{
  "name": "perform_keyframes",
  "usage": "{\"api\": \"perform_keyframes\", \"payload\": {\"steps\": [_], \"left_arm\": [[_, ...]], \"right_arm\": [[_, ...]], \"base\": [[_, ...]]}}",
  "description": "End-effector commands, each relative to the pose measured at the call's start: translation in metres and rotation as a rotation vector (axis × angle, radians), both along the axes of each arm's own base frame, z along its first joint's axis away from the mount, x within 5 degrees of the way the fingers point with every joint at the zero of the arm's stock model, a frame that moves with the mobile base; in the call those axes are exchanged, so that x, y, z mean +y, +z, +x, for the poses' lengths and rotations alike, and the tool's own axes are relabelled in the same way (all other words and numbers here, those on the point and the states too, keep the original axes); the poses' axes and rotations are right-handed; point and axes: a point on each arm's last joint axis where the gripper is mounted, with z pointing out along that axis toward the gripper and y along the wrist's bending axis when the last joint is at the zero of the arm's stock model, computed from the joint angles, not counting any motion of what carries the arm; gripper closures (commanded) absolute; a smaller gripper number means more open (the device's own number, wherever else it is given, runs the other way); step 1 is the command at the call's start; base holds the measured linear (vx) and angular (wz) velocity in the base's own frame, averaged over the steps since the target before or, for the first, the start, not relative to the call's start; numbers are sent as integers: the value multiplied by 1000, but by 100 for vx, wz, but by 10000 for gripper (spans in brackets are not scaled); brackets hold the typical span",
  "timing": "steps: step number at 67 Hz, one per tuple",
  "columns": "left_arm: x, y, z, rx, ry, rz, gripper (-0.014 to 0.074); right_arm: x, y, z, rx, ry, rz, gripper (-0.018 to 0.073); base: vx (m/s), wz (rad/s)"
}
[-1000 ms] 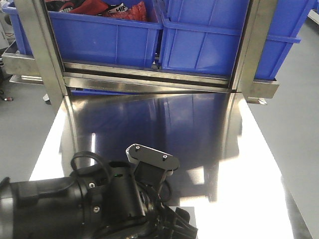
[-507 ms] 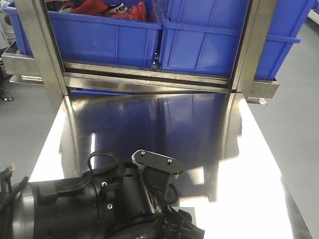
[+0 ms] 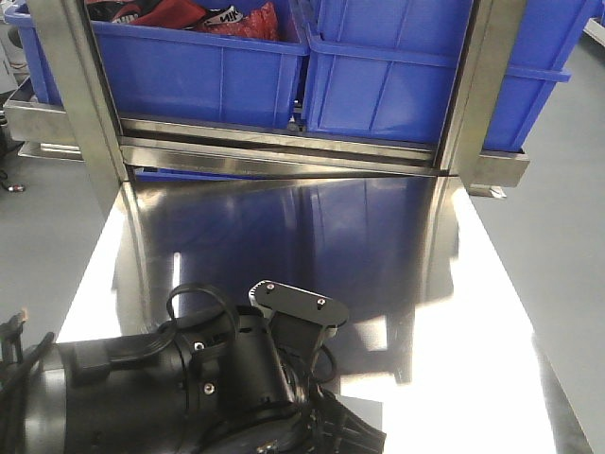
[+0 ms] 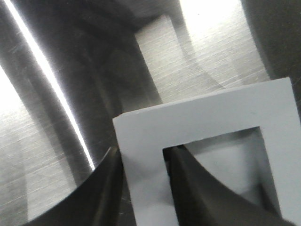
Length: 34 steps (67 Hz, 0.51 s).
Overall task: Sort gray base to blue bin
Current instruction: 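Close the left gripper on the frame's edge and lift it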
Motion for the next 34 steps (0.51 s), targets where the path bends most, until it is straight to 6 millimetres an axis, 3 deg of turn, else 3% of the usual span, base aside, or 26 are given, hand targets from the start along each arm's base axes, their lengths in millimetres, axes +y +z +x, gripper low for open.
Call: {"api": "perform_keyframes", "payload": {"steps": [1, 12, 34], "left_arm": [[1, 15, -1, -46, -21, -30, 600], [9, 38, 1, -149, -22, -72, 603], [47, 110, -13, -327, -13, -236, 596]], "right_arm": [[1, 3, 0, -75, 7, -20, 568], [1, 3, 0, -75, 7, -20, 568], [1, 3, 0, -75, 7, -20, 568]], "base": [[0, 0], [0, 0], [0, 0]]}}
